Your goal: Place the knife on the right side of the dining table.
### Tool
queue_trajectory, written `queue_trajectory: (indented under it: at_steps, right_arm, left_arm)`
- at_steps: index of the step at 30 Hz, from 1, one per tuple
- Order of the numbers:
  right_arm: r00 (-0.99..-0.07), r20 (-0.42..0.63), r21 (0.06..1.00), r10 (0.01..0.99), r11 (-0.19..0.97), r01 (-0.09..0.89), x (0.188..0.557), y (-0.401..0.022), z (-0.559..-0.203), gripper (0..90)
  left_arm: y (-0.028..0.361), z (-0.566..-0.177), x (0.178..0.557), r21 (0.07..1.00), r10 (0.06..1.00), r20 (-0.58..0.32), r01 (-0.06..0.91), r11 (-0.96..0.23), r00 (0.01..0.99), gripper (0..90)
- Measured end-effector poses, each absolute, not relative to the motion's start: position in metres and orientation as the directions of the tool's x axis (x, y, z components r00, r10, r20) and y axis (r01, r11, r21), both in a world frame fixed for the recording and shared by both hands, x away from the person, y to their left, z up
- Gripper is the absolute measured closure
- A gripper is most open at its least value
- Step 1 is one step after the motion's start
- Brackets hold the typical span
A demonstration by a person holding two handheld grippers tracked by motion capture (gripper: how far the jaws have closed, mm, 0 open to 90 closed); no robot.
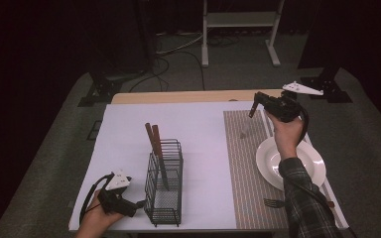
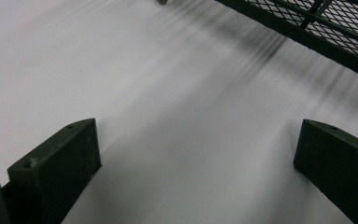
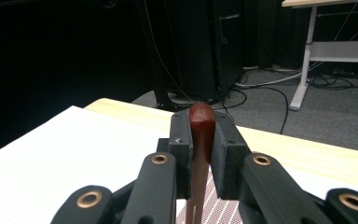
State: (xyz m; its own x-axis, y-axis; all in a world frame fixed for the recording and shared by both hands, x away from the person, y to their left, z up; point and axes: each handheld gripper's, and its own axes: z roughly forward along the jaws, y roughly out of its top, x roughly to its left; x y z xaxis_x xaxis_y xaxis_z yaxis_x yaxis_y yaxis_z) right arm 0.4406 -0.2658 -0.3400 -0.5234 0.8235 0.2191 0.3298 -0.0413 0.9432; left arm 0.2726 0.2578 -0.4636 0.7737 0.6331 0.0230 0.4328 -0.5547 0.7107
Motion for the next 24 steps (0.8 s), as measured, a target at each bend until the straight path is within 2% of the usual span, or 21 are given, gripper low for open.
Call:
queue_trajectory:
  at_steps: [24]
  right_arm:
    - [-0.48, 0.233, 0.937, 0.846, -0.063, 0.343, 0.431, -0.287, -0.349, 75.8]
  left_arm:
    - [0.258, -0.464, 0.273, 0.71, 0.633, 0.024, 0.432, -0.556, 0.774, 0.0]
